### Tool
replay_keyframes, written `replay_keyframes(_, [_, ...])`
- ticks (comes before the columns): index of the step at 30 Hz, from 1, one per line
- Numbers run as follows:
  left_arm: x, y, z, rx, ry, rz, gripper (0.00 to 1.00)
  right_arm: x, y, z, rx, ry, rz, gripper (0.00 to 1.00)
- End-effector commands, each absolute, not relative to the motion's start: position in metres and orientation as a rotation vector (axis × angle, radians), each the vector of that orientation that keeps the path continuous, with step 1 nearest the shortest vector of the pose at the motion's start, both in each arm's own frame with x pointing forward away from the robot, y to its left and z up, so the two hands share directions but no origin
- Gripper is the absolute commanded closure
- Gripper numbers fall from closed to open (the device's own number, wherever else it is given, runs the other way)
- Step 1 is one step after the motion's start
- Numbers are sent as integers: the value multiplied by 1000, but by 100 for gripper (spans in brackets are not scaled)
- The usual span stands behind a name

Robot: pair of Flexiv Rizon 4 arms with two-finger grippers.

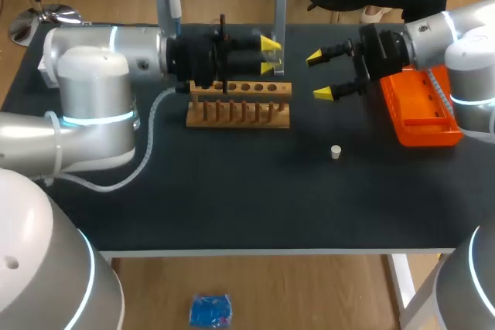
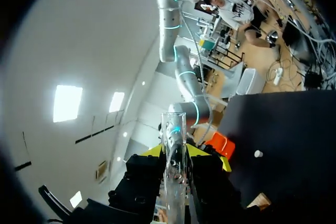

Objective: Invert the test tube, pick up the pipette, mount the tip to pipette, aspirate from beaker and dispense into the tube, eject the tip, return the pipette, and cap with the stopper.

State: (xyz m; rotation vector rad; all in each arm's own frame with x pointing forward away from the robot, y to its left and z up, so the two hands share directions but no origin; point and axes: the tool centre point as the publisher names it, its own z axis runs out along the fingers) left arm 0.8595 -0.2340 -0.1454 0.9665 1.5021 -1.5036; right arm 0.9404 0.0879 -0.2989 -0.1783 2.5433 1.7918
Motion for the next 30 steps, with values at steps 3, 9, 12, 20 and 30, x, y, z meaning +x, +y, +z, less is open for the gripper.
replay_keyframes(3, [867, -231, -146, 856, 1582, -1707, 100, 940, 88, -299, -179, 2544, 1790, 0])
replay_keyframes(9, [867, -233, -147, 786, 1659, -1783, 100, 940, 88, -299, -179, 2544, 1790, 0])
replay_keyframes(12, [867, -233, -147, 786, 1659, -1783, 100, 940, 88, -299, -179, 2544, 1790, 0])
replay_keyframes(20, [867, -233, -147, 786, 1659, -1783, 100, 940, 88, -299, -179, 2544, 1790, 0])
replay_keyframes(30, [867, -233, -147, 786, 1659, -1783, 100, 940, 88, -299, -179, 2544, 1790, 0])
